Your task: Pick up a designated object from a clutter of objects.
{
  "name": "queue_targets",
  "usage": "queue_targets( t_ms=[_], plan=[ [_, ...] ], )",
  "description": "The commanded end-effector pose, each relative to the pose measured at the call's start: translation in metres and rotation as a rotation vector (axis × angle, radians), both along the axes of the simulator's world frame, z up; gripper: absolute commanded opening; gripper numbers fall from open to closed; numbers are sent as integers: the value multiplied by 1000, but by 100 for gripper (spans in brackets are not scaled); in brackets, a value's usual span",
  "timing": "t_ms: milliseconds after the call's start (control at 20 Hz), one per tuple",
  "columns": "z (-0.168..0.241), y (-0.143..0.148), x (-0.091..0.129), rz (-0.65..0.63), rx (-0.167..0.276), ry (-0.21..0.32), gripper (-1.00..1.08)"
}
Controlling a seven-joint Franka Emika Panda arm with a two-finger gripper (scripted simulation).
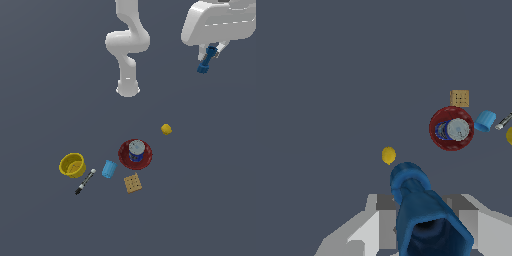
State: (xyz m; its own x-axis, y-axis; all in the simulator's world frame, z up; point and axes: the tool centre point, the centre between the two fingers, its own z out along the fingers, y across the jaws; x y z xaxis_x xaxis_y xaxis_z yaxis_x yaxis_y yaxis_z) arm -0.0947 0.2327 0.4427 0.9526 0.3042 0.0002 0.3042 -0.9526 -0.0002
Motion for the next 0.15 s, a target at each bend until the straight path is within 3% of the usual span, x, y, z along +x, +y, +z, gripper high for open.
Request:
queue_targets(
  t_ms=[0, 100],
  plan=[
    [3, 2, 1, 0, 0, 0, -100],
    [3, 2, 1, 0, 0, 0, -100]
  ],
)
